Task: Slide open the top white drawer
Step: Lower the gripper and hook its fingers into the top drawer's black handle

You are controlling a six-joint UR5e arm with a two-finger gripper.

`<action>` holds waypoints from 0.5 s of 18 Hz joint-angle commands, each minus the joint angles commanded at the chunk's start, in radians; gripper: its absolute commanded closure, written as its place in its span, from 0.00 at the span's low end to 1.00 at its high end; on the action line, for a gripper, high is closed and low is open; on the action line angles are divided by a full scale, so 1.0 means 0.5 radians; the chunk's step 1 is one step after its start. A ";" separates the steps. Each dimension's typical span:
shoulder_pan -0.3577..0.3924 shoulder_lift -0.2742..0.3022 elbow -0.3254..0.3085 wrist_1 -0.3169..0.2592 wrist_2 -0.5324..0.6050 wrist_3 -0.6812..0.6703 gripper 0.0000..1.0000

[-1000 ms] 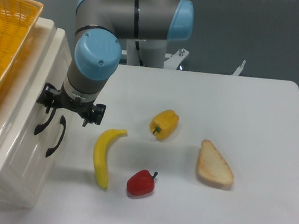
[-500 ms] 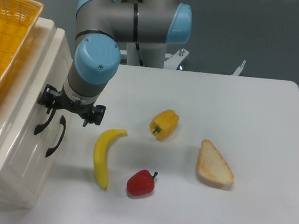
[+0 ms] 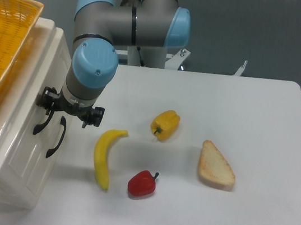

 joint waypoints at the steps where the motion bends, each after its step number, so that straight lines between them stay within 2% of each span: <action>1: 0.000 0.000 0.000 0.003 0.003 0.000 0.00; 9: 0.000 0.003 0.003 0.009 0.080 0.028 0.00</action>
